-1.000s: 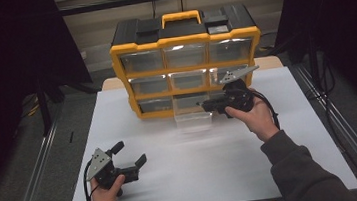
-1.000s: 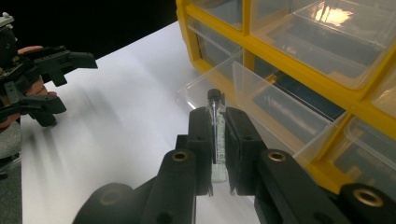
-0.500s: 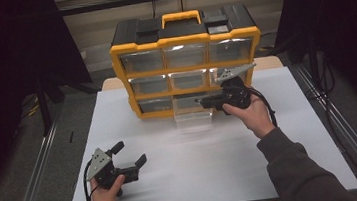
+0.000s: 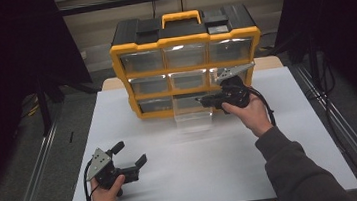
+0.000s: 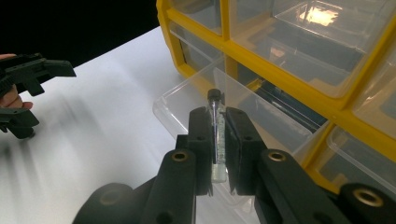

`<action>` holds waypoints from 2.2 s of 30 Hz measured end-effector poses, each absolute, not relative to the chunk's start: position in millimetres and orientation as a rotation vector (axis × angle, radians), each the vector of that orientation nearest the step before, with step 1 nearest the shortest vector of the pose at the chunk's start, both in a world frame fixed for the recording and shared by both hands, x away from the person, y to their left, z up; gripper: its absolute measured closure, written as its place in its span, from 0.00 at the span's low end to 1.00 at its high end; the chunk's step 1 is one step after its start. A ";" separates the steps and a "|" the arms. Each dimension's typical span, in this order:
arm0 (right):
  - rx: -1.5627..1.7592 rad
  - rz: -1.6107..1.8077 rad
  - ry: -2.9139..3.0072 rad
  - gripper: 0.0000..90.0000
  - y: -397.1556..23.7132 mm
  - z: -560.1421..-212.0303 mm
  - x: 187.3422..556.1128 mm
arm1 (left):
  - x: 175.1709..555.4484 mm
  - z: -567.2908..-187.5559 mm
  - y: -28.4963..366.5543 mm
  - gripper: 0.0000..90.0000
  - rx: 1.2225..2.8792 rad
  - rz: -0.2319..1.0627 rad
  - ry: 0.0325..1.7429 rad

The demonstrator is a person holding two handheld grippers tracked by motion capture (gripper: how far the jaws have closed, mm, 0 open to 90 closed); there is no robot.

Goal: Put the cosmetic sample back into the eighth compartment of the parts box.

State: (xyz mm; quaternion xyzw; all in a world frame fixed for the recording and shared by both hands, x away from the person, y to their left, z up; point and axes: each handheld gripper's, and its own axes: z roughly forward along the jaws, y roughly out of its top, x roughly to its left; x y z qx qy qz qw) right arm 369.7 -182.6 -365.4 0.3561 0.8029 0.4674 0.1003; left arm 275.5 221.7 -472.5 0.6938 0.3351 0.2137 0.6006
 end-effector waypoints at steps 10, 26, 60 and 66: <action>1.069 1.374 2.373 0.91 -181.2 -370.0 375.0 | 275.3 -472.8 221.1 0.03 1.608 0.494 0.780; 1.082 1.364 2.361 0.91 -175.9 -376.0 382.6 | 275.6 -472.9 220.6 0.03 1.604 0.489 0.781; 1.087 1.306 2.363 0.91 -163.8 -383.7 393.7 | 275.3 -472.8 221.0 0.03 1.608 0.490 0.780; 1.087 1.301 2.363 0.91 -163.4 -385.7 395.4 | 275.5 -472.8 221.0 0.03 1.610 0.491 0.778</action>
